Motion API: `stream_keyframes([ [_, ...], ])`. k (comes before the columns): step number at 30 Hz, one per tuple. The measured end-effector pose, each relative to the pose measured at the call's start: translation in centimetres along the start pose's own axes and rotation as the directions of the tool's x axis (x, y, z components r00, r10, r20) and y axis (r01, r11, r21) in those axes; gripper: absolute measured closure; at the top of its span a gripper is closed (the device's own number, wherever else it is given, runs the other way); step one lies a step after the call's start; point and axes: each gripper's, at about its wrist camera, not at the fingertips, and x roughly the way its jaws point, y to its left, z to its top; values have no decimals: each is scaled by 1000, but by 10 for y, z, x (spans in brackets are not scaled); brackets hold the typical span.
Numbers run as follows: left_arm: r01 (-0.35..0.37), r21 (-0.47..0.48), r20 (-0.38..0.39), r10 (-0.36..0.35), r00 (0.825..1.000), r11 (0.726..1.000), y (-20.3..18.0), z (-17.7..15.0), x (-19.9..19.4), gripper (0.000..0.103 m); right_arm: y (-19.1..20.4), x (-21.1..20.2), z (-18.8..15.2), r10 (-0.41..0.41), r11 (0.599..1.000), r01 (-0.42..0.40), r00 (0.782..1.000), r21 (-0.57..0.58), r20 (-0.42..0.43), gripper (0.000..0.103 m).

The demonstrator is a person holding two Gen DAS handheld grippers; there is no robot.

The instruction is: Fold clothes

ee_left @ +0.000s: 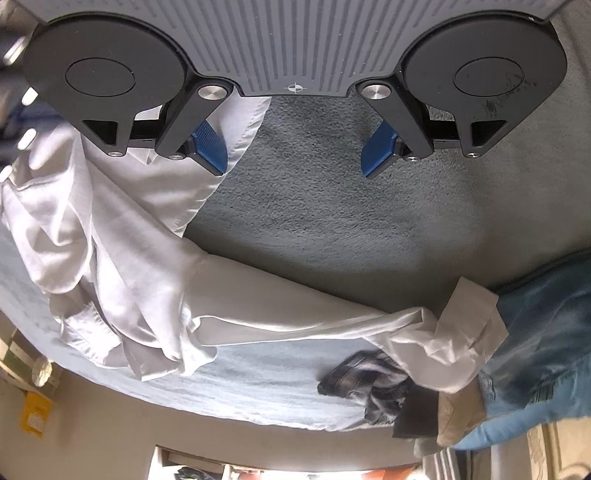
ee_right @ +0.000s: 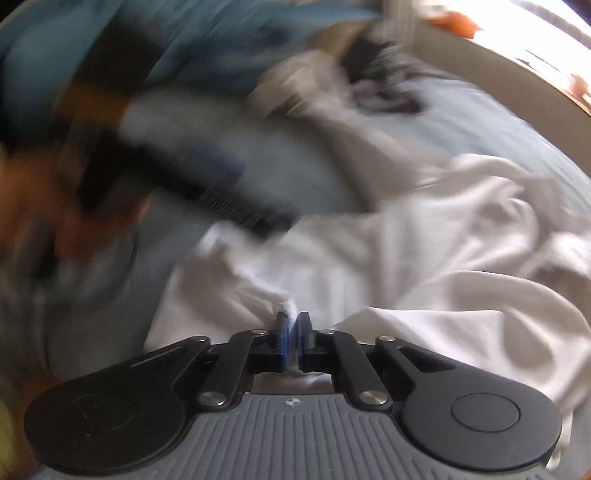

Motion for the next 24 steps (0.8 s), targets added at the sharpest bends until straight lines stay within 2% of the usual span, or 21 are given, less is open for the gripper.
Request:
stream_keyframes([
  [3, 16, -41, 8, -15, 1000, 999, 4, 7, -1, 23, -27, -24, -2, -36, 984, 20, 995, 177, 90, 103],
  [8, 8, -34, 21, -7, 1000, 999, -1, 11, -2, 23, -72, -64, -12, -92, 920, 4, 974, 391, 207, 103],
  [10, 8, -25, 11, -7, 1000, 1000, -4, 9, -1, 23, -85, -82, -16, -148, 899, 26, 958, 436, 247, 103],
  [13, 2, -8, -4, -2, 1000, 1000, -9, 5, 0, 23, -115, -111, -22, -263, 850, 74, 918, 521, 297, 103],
  [15, -4, 0, -6, 4, 1000, 1000, -11, 4, 0, 23, -141, -134, -27, -362, 804, 119, 876, 583, 320, 103],
  [17, -8, 4, 0, 8, 1000, 1000, -13, 5, 0, 23, -167, -162, -32, -476, 745, 176, 816, 643, 328, 103],
  [18, -9, 6, 5, 9, 1000, 1000, -13, 6, -1, 23, -181, -177, -35, -534, 711, 206, 779, 672, 327, 103],
  [20, -12, 9, 15, 12, 1000, 1000, -15, 9, -2, 23, -204, -209, -42, -652, 630, 264, 690, 730, 313, 103],
  [23, -17, 16, 27, 16, 1000, 1000, -18, 12, -1, 23, -230, -248, -53, -773, 518, 304, 566, 800, 286, 103],
  [24, -19, 19, 29, 18, 999, 1000, -19, 13, 0, 23, -236, -255, -58, -800, 485, 317, 538, 815, 266, 103],
])
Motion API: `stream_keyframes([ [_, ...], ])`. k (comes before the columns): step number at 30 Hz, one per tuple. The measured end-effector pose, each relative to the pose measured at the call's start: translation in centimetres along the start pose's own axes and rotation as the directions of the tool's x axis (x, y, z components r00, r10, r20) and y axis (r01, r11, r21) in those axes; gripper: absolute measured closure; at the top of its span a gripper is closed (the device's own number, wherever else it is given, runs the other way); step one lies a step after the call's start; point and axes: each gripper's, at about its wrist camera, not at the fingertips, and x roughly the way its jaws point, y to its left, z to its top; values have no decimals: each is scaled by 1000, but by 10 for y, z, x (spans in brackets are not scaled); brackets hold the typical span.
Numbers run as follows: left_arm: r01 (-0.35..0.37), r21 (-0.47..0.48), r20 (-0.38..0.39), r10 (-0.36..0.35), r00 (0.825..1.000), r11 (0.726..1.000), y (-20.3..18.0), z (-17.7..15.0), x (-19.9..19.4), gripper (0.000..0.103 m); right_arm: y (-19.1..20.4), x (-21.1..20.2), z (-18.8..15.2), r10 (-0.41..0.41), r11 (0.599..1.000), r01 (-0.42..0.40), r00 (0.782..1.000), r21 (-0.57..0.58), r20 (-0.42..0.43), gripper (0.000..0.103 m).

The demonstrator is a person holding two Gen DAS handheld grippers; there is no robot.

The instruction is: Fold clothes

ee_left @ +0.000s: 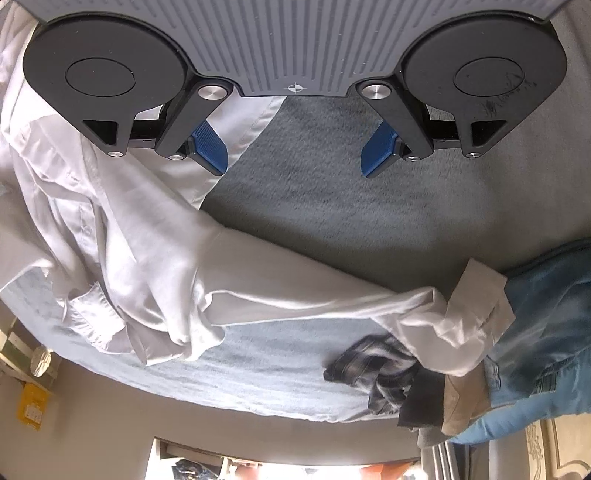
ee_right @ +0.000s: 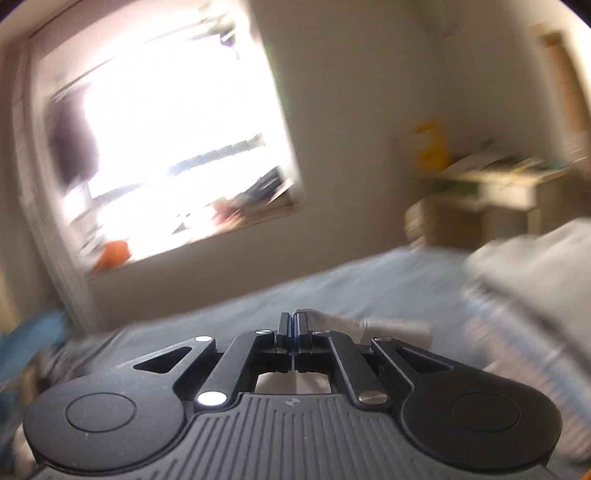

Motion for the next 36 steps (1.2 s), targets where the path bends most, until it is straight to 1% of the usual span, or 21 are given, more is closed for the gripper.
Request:
stream_keyframes([
  [2, 0, 3, -3, 0, 1000, 1000, -2, 1, 3, 23, -15, 5, 1, -84, 996, 84, 996, 8, 19, 103],
  [4, 1, 7, -9, -1, 1000, 1000, -5, 2, 6, 23, -28, 14, -9, -187, 982, 187, 982, 4, 11, 102],
  [7, 7, 26, -26, -7, 1000, 1000, -10, 0, 10, 23, -46, 40, -47, -324, 946, 324, 939, -23, -113, 90],
  [8, 11, 33, -30, -10, 1000, 999, -12, -2, 11, 23, -50, 48, -61, -347, 938, 346, 920, -37, -183, 70],
  [9, 13, 40, -31, -11, 999, 999, -13, -2, 11, 23, -54, 56, -76, -368, 929, 367, 895, -52, -251, 55],
  [10, 13, 45, -30, -12, 999, 999, -15, -3, 12, 23, -57, 63, -90, -379, 923, 380, 871, -60, -311, 54],
  [11, 13, 49, -28, -12, 1000, 999, -15, -3, 12, 23, -59, 63, -102, -372, 924, 380, 860, -47, -349, 54],
  [14, 18, 54, -12, -18, 1000, 998, -15, -1, 10, 23, -64, 44, -120, -369, 914, 405, 852, 20, -372, 53],
  [16, 39, 47, 9, -40, 999, 998, -15, 2, 5, 23, -66, 23, -116, -373, 902, 423, 864, 85, -339, 52],
  [18, 99, 51, 34, -100, 994, 994, -16, 5, -4, 23, -66, 4, -102, -332, 910, 386, 898, 153, -287, 52],
  [20, 187, 72, 59, -191, 980, 980, -21, 6, -18, 23, -52, -12, -86, -281, 937, 318, 933, 147, -226, 52],
  [22, 283, 116, 66, -292, 954, 952, -29, 6, -32, 23, -32, -27, -61, -237, 966, 249, 961, 75, -144, 52],
  [24, 381, 168, 62, -396, 916, 909, -40, 3, -47, 23, -13, -45, -38, -151, 987, 154, 986, 46, -66, 52],
  [26, 461, 228, 25, -479, 878, 857, -56, -3, -55, 23, 0, -60, -17, -17, 995, 19, 1000, 93, -23, 52],
  [27, 484, 254, 4, -501, 865, 837, -64, -6, -57, 23, 3, -64, -7, 63, 989, -59, 998, 138, -25, 52],
  [29, 481, 290, -17, -498, 867, 828, -79, -14, -57, 26, 8, -60, 4, 235, 947, -208, 968, 245, -87, 47],
  [30, 475, 301, -28, -491, 871, 827, -85, -18, -55, 28, 11, -55, 5, 313, 918, -264, 941, 297, -129, 46],
  [31, 475, 303, -41, -487, 873, 826, -88, -20, -52, 35, 17, -44, -3, 374, 893, -293, 905, 341, -203, 46],
  [32, 476, 300, -54, -484, 873, 826, -91, -22, -49, 43, 22, -32, -11, 434, 867, -315, 858, 387, -273, 46],
  [34, 480, 295, -78, -480, 874, 826, -94, -25, -43, 47, 34, -8, -41, 511, 829, -306, 755, 468, -411, 46],
  [36, 470, 298, -92, -465, 880, 831, -95, -27, -38, 53, 48, 15, -81, 530, 831, -271, 654, 486, -540, 47],
])
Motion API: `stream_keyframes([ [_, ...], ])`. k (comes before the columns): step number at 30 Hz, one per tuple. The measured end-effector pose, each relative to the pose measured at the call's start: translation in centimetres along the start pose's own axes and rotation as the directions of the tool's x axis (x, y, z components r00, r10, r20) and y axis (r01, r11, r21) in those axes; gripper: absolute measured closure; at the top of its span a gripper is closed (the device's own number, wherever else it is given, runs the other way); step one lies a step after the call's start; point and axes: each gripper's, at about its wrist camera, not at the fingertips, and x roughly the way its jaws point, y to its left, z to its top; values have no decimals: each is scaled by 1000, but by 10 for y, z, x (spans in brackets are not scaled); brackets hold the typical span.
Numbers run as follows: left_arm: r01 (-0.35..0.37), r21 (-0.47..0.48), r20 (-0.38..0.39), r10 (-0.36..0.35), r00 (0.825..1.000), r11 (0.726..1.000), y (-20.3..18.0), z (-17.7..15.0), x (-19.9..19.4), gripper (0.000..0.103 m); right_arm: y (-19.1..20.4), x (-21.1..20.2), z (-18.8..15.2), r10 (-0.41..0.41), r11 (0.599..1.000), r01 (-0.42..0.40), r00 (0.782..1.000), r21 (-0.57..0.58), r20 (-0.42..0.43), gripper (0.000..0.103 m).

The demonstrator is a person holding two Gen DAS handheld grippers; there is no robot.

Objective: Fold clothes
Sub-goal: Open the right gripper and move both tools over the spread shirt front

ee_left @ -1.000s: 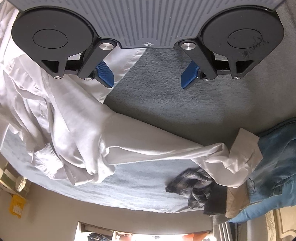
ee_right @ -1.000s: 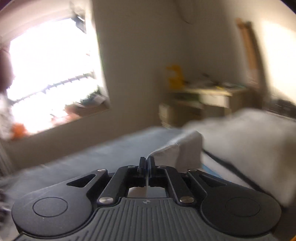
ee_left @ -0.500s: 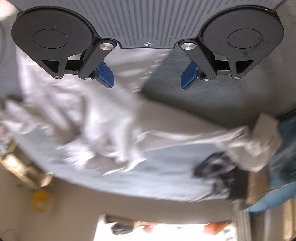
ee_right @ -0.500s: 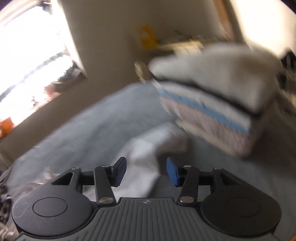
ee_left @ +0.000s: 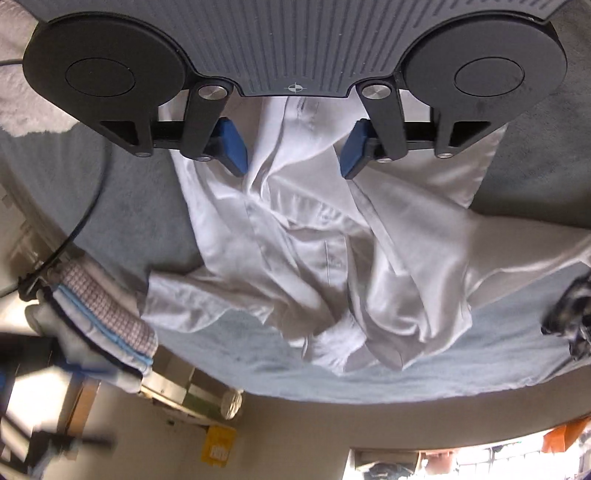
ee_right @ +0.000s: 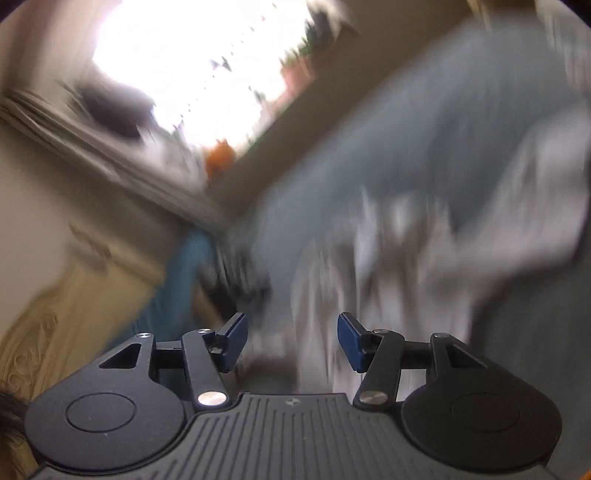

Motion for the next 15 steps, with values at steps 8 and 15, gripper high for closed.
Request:
stream_keyframes([
  [8, 85, -139, 15, -84, 996, 987, 29, -2, -10, 61, -61, 93, -40, -185, 979, 198, 963, 50, -195, 47],
  [15, 131, -175, 24, -128, 991, 976, 37, 2, 2, 62, -58, 112, -63, -200, 978, 208, 940, -1, -278, 47],
])
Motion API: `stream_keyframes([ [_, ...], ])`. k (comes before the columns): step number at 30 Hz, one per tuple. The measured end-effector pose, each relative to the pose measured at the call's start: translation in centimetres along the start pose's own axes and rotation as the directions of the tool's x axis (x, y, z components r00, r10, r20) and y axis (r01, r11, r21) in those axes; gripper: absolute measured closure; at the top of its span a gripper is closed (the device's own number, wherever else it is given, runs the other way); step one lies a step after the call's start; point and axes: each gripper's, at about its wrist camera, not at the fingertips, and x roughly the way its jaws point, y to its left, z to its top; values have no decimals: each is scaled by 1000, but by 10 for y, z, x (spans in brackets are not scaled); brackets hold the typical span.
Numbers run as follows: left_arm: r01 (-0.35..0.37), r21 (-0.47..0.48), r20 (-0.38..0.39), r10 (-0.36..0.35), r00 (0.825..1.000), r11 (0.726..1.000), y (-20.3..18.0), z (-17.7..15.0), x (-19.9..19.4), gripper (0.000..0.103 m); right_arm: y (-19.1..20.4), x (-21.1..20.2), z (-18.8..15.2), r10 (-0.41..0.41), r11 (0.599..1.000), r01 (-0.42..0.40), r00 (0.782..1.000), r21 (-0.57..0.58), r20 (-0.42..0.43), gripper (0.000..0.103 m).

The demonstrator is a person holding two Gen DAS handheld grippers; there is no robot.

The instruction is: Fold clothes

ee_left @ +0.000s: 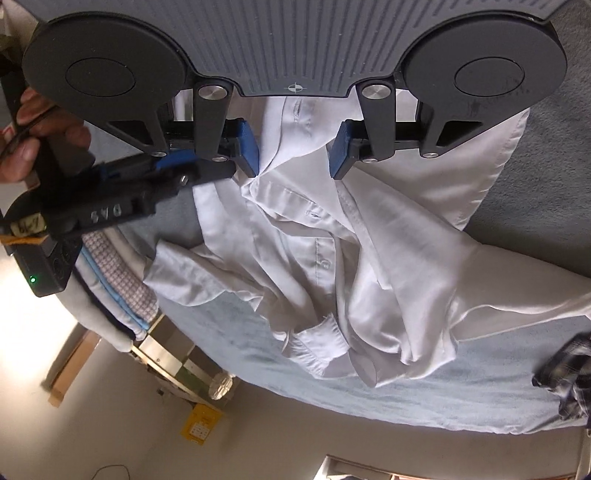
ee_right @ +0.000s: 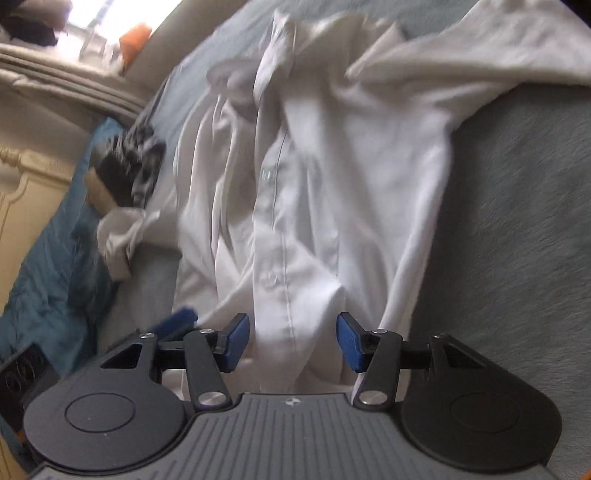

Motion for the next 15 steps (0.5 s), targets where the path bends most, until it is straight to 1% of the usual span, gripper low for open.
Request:
stream_keyframes([
  [1, 0, 9, -10, 0, 1000, 1000, -1, -1, 3, 62, 0, 0, -3, -1, 1000, 1, 1000, -5, 1, 48],
  [3, 2, 36, -34, 0, 999, 999, -4, -5, 10, 62, -1, 0, -9, -2, 1000, 2, 1000, -16, 3, 65],
  [4, -11, 49, -46, 13, 999, 999, -5, -7, 13, 62, -1, 0, -12, -2, 1000, 3, 1000, -21, 4, 74],
  [5, -28, 63, -58, 31, 998, 998, -6, -10, 16, 62, -2, 1, -15, -3, 1000, 3, 1000, -26, 5, 87],
  [7, -64, 78, -78, 70, 995, 995, -6, -13, 23, 62, -3, -5, -17, -13, 999, 15, 999, -40, 37, 93],
  [8, -83, 74, -86, 90, 992, 994, -3, -14, 26, 63, -5, -12, -16, -25, 998, 28, 998, -49, 62, 98],
  [10, -123, 67, -102, 129, 986, 990, 1, -16, 31, 66, -11, -29, -12, -58, 996, 67, 991, -65, 122, 101],
  [12, -129, 32, -101, 131, 986, 991, 5, -14, 31, 66, -18, -51, -7, -100, 990, 116, 976, -74, 196, 101],
  [14, -144, 22, -93, 145, 985, 989, 6, -12, 28, 67, -26, -79, -1, -159, 980, 187, 942, -69, 297, 101],
  [15, -154, 24, -91, 156, 984, 988, 6, -11, 27, 67, -31, -95, 4, -191, 972, 226, 917, -62, 349, 101],
])
